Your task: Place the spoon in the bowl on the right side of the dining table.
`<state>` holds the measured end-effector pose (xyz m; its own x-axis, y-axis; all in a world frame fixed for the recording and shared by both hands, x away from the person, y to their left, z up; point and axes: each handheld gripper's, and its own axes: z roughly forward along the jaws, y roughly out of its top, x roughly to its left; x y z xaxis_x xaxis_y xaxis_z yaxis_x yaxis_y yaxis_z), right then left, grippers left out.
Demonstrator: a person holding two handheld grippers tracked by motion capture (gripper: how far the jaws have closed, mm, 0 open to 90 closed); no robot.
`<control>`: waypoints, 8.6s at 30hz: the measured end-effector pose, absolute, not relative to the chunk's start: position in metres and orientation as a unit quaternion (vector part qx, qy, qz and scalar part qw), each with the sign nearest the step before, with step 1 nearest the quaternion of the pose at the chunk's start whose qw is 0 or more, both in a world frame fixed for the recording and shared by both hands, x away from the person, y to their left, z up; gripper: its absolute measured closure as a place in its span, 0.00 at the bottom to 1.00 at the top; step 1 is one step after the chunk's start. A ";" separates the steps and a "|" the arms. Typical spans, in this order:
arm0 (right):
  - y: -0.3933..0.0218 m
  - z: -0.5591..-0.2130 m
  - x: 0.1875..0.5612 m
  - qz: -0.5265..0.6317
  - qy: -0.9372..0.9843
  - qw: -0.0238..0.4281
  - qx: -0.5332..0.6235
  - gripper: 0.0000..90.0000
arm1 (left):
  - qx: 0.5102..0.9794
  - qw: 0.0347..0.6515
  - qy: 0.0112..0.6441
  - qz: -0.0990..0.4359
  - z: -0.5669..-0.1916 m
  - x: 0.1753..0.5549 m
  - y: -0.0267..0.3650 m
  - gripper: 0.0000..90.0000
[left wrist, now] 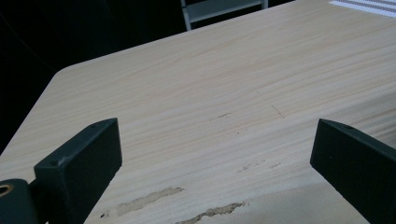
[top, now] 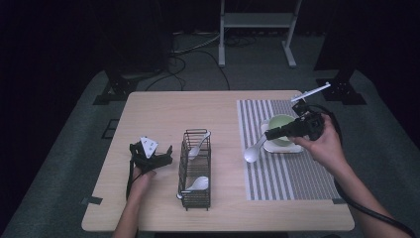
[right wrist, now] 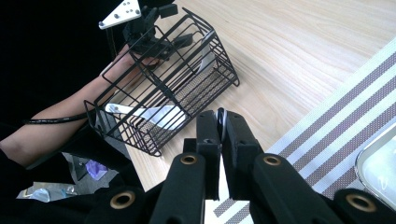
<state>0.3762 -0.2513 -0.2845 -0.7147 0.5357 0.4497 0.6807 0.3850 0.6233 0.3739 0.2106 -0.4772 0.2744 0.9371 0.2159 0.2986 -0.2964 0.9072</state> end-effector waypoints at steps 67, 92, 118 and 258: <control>-0.299 -0.293 0.393 -0.423 -0.796 0.073 -0.427 0.95 | 0.695 0.393 0.445 0.405 -0.477 0.374 0.211 0.01; -0.310 -0.294 0.399 -0.424 -0.787 0.069 -0.443 0.95 | 0.695 0.393 0.445 0.406 -0.477 0.374 0.211 0.01; -0.322 -0.295 0.404 -0.424 -0.778 0.062 -0.459 0.95 | 0.694 0.393 0.446 0.406 -0.477 0.374 0.211 0.01; -0.380 -0.353 0.452 -0.405 -0.700 0.036 -0.587 0.95 | 0.695 0.393 0.443 0.409 -0.477 0.374 0.210 0.01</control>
<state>0.4524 -0.3795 -0.3534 -0.3075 0.7934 0.5253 0.8509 -0.0178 0.5250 0.3735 0.2100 -0.4775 0.2731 0.9363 0.2209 0.2934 -0.2998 0.9078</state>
